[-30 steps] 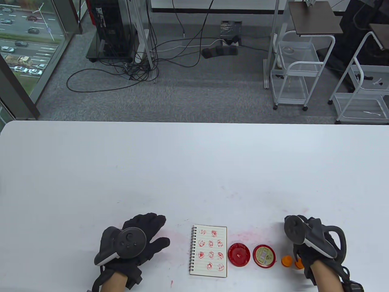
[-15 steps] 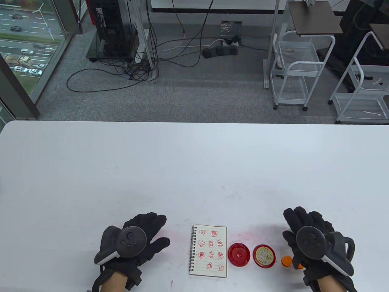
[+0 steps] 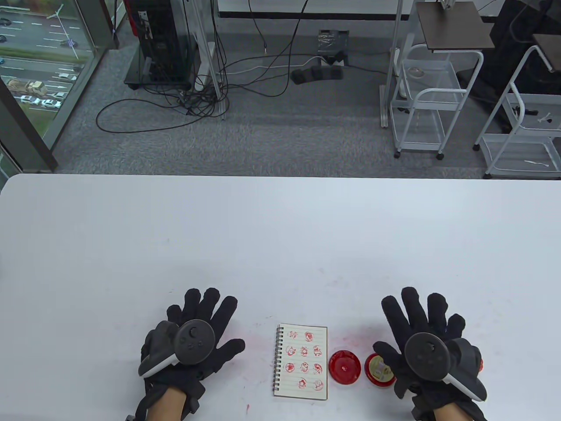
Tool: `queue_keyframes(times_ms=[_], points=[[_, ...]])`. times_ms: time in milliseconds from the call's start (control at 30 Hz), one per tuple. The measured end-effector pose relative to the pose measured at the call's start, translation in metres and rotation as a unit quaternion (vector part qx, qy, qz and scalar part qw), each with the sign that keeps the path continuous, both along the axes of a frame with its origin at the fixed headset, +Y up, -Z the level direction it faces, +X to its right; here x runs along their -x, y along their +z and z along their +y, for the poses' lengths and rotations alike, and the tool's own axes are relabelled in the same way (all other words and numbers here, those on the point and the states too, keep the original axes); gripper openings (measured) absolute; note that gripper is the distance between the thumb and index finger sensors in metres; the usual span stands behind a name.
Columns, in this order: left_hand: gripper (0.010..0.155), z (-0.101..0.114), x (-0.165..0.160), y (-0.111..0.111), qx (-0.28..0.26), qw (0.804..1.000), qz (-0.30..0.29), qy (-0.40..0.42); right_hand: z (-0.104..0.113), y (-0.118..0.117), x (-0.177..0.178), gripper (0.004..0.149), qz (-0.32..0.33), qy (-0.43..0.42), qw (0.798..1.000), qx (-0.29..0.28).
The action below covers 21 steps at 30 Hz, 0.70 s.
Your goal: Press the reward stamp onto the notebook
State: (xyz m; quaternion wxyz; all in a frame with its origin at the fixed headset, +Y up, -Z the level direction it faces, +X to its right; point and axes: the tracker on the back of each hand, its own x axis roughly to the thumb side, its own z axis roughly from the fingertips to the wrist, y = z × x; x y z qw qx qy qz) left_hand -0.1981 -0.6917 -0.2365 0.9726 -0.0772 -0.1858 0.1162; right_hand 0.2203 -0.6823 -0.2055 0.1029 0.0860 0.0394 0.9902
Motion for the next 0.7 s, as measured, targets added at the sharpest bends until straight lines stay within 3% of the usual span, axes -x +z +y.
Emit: queue_keyframes(times_ms=[67, 267, 433, 700], points=[[0.092, 0.000, 0.000, 0.001, -0.014, 1.000, -0.004, -0.012, -0.005, 0.001, 0.003, 0.083, 0.004, 0.015, 1.000, 0.024], [0.091, -0.003, 0.000, 0.004, -0.021, 1.000, -0.001, -0.015, -0.015, 0.000, 0.014, 0.085, 0.020, 0.041, 0.998, 0.037], [0.088, -0.006, -0.005, 0.004, -0.064, 0.998, 0.002, -0.014, -0.016, 0.000, 0.013, 0.084, 0.011, 0.042, 0.999, 0.031], [0.087, -0.007, -0.006, 0.005, -0.056, 0.998, 0.001, -0.010, -0.017, 0.001, 0.011, 0.082, 0.005, 0.044, 0.999, 0.028]])
